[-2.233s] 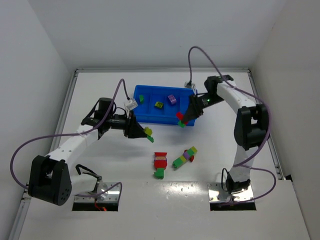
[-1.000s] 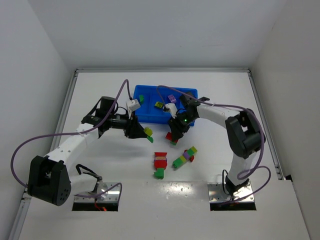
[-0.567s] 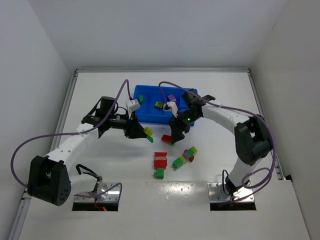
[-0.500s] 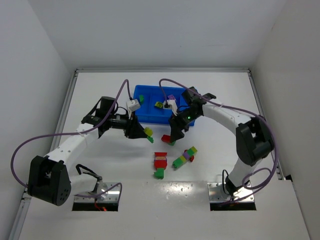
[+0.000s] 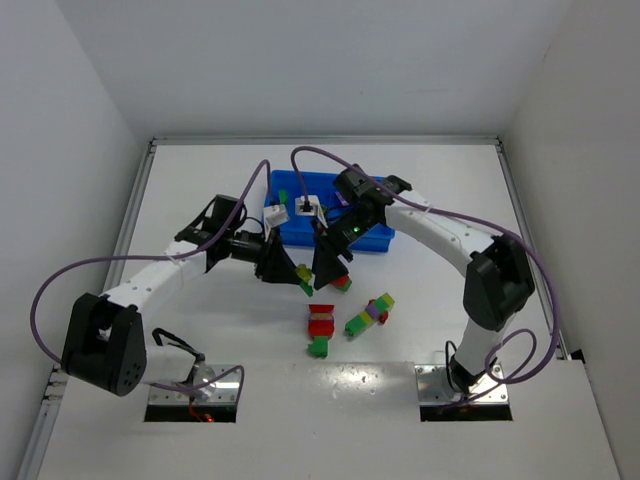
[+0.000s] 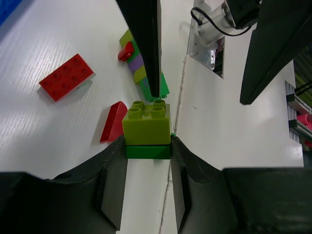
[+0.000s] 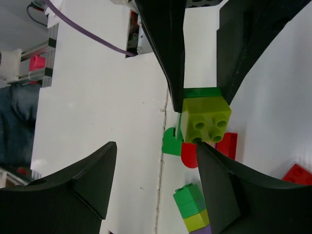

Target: Sort the legos into containers by color

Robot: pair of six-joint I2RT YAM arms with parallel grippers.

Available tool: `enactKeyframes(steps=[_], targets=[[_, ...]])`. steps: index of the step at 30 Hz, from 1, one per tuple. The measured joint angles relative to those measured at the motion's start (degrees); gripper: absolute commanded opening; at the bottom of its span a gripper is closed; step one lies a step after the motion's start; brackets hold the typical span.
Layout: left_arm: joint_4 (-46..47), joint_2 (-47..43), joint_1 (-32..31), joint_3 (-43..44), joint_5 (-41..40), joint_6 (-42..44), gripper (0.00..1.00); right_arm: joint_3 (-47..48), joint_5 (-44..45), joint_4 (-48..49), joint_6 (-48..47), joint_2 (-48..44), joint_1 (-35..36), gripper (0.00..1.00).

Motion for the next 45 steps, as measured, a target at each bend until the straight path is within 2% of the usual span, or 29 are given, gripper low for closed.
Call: enactKeyframes(steps=[21,23,25,26,29,34,40,45], targets=[[-1.9,0.3,-1.3,1.2,3.4,0.9,0.00,1.4,0.0,0.0,1.6,4.5,0.5,0.67],[-1.8,0.3,-1.4,1.2,3.6,0.9,0.00,1.7,-0.2,0.3,1.9,4.8,0.5,0.62],[-1.9,0.3,-1.4,1.2,4.2,1.0,0.00,2.2,-0.2,0.5,2.0,5.2,0.5,0.47],[-2.1,0.3,-1.4,1.3,4.6,1.0,0.00,2.4,0.0,0.7,2.1,5.3,0.3,0.36],[-2.8,0.3,-1.5,1.3,5.2,1.1,0.00,2.7,0.4,1.0,2.4,5.6,-0.1,0.19],[-2.9,0.3,-1.5,1.3,5.2,1.3,0.00,3.0,0.3,1.1,2.3,5.6,-0.2,0.05],[-2.8,0.0,-1.5,1.1,4.4,1.4,0.00,3.0,0.3,1.5,2.4,5.5,-0.9,0.05],[-1.9,-5.5,-1.5,-0.5,1.5,1.8,0.00,2.7,4.0,2.5,2.4,3.7,-3.9,0.05]])
